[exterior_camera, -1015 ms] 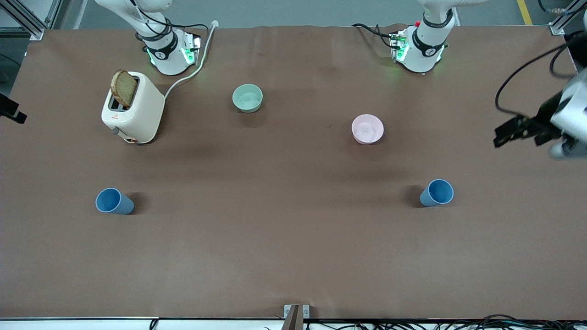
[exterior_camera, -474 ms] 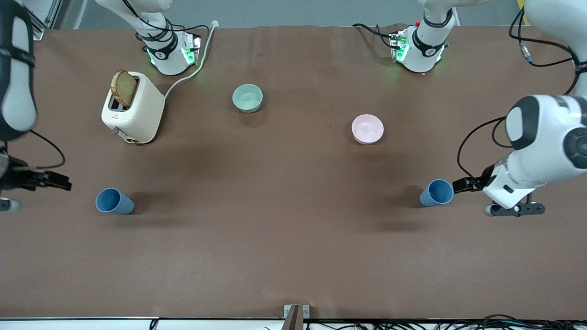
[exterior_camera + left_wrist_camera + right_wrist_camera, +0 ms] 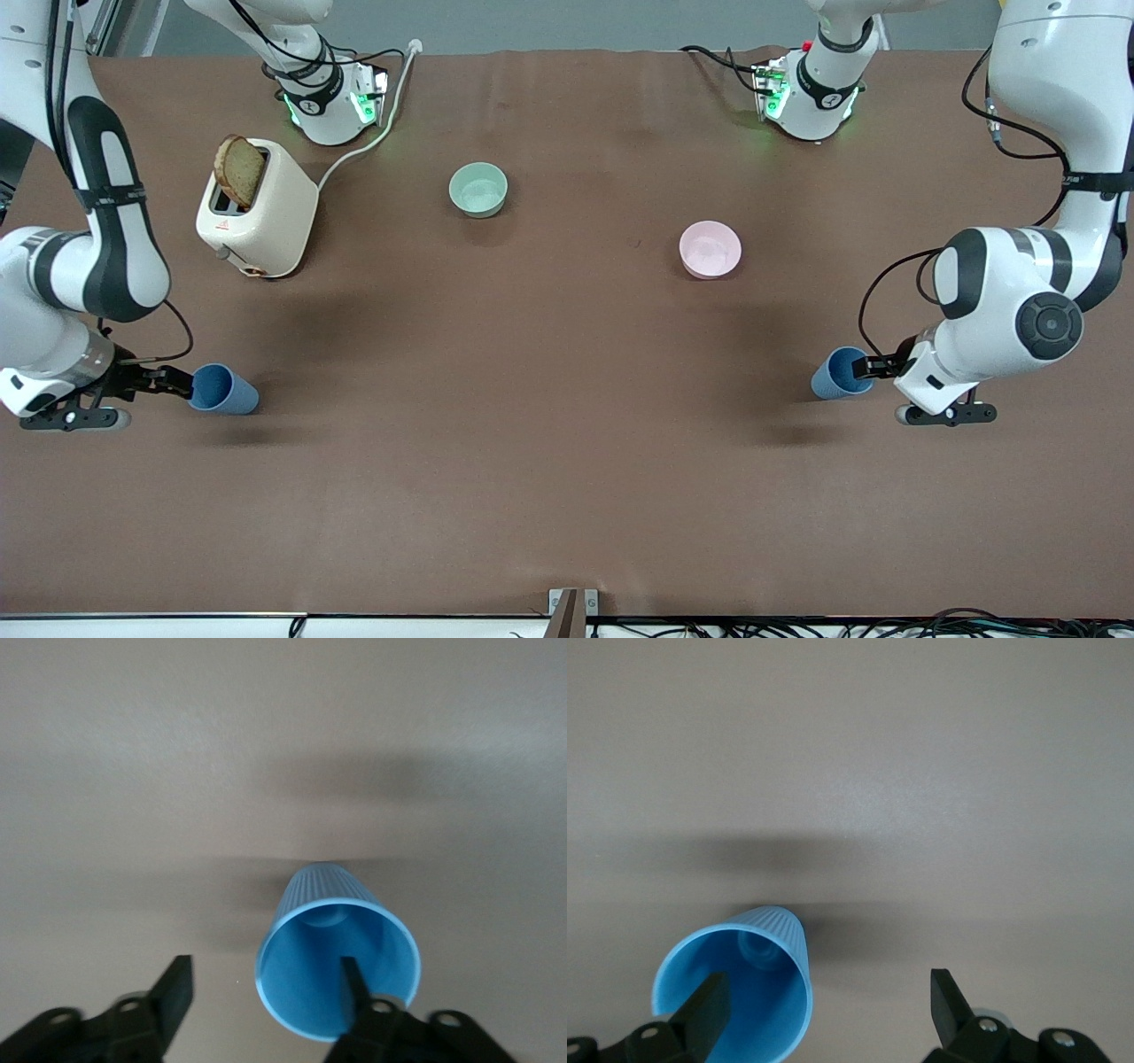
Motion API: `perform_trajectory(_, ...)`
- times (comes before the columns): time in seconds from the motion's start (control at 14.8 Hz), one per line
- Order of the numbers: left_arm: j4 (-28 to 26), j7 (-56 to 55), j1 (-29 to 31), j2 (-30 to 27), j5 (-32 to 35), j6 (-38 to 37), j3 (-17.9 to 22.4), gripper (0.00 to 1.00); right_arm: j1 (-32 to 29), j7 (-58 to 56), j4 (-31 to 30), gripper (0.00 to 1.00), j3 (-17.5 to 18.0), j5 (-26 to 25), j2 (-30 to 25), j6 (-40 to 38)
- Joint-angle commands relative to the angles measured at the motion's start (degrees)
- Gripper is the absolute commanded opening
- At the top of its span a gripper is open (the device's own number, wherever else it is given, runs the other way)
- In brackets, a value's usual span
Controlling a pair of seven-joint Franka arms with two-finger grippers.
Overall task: Stack blue cups with both arms
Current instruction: 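Grasp one blue cup with the right gripper while the left gripper grasps the other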
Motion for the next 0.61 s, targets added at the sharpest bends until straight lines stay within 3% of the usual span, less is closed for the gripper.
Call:
perform_trajectory(0.0,-0.13,-0.13,0.2,1.49,1.02,0.71,-0.2,0.46,0.04,-0.2,-1.74,1.0,0.21,-0.15,0.17,2.43)
perform_trajectory(0.2,0.22,-0.05,0.28,2.63,0.93,0.79,-0.2,0.19,0.92,-0.19,-1.82,0.94,0.21,1.43,2.8,4.45)
perform_trajectory(0.34,0.4,0.91,0.28,2.46,0.93,0.79,-0.2,0.01,0.92,-0.11,-1.82,0.75,0.21,1.43,3.34,4.37)
perform_trajectory(0.54,1.63,0.48,-0.5,1.85,1.02,0.27,-0.38,0.0,0.92,-0.11,-1.82,0.34,0.21,1.43,4.21,4.1)
